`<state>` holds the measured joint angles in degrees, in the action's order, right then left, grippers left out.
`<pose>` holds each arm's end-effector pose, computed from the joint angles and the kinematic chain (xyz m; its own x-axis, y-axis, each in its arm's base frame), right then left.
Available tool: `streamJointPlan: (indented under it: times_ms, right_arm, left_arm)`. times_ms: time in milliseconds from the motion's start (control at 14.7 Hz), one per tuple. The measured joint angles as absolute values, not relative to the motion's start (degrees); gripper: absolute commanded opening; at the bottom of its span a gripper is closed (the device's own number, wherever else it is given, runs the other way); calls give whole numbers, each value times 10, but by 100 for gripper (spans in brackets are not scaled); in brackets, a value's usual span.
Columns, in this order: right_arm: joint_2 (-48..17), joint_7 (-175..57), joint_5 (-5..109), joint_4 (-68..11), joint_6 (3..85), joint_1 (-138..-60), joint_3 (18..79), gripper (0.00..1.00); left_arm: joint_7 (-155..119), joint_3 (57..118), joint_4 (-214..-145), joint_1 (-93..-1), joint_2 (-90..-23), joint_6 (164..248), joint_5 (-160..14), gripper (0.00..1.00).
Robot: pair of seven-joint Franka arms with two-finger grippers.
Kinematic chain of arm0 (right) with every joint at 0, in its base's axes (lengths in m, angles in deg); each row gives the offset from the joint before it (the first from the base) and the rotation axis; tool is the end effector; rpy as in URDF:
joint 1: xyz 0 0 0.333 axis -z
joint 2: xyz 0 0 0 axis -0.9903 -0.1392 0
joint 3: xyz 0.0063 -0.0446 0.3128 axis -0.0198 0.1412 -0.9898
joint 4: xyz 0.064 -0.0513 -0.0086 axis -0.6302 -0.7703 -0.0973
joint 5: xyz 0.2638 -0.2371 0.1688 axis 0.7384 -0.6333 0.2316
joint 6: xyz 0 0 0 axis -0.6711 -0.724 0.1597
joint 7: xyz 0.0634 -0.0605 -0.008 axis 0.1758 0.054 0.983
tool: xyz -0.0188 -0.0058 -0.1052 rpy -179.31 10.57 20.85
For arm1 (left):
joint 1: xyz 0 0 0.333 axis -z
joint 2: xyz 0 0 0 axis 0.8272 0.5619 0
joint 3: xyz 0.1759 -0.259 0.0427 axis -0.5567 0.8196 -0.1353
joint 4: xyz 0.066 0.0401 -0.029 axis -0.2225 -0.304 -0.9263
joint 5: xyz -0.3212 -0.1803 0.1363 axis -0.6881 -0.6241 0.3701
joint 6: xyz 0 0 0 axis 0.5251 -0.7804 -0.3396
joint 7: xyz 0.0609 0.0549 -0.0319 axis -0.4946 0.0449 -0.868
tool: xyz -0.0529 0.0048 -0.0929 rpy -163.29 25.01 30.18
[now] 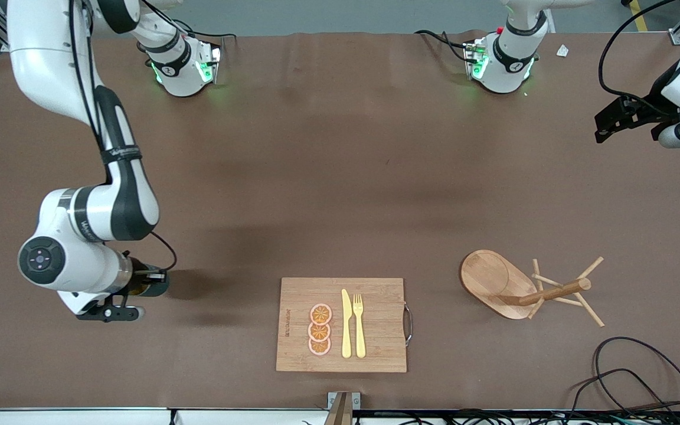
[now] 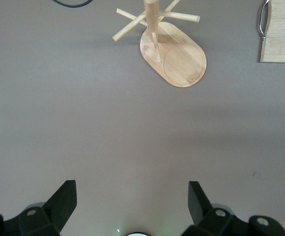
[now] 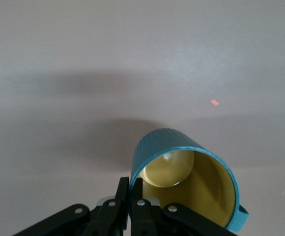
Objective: Transfer cup from left to right arm and place
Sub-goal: 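Set the mug upright on the table and open the right gripper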
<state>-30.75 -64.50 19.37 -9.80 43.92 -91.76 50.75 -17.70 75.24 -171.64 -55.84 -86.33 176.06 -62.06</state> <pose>0.7166 0.0483 0.3010 0.9976 0.0200 -0.0670 0.0215 -0.9995 0.0216 0.5234 -0.0530 0.6420 0.9998 0.0061 -0.0170 0.0053 -0.9989 -0.0474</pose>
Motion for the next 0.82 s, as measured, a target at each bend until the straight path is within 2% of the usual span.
streamJointPlan:
  times_ms: [272,476,680,816]
  right_arm:
    - [-283,-601,194,-193,528,-898,506,1]
    - [-260,-600,194,-245,566,-900,500,5]
    - [-251,-600,194,-260,569,-900,498,21]
    - [-250,-600,194,-261,570,-900,498,47]
  left_arm:
    - [-177,753,-1717,-558,-863,1761,-621,100]
    - [-177,754,-1716,-558,-863,1761,-621,100]
    - [-177,751,-1714,-559,-864,1761,-621,100]
    - [-177,751,-1714,-559,-864,1761,-621,100]
